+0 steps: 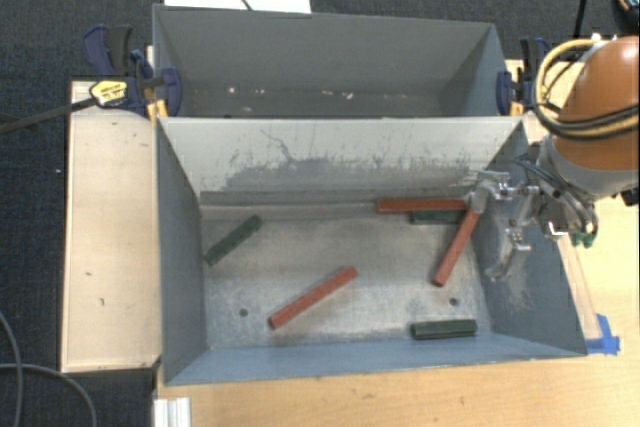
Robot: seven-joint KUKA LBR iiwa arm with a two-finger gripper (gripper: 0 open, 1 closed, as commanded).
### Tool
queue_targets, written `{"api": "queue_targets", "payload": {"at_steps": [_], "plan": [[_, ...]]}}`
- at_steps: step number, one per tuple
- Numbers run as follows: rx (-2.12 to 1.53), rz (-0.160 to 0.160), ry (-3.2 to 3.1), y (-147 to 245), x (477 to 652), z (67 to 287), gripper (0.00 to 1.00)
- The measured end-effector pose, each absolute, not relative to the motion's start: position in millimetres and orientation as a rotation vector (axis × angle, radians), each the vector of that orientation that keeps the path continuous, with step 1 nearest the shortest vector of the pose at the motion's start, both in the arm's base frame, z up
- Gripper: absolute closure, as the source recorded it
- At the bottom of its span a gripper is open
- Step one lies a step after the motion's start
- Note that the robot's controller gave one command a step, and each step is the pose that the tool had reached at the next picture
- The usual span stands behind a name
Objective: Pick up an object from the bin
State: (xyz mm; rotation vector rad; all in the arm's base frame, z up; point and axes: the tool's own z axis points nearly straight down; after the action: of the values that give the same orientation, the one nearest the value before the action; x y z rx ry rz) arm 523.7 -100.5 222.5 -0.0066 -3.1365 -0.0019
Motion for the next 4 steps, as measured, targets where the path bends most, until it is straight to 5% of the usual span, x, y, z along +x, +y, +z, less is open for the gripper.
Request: {"api": "queue_targets", "payload": {"at_steps": [1,2,3,4], "plan": [[0.291,-0.006,-3.124,-21,538.9,107,0.0],[0.29,-0.007,-3.124,33,521.6,68,0.0],[0.15,-0.005,-3.144,80,556.4,71,0.0],[0.152,-0.001,-3.142,77,555.6,71,1.0]]}}
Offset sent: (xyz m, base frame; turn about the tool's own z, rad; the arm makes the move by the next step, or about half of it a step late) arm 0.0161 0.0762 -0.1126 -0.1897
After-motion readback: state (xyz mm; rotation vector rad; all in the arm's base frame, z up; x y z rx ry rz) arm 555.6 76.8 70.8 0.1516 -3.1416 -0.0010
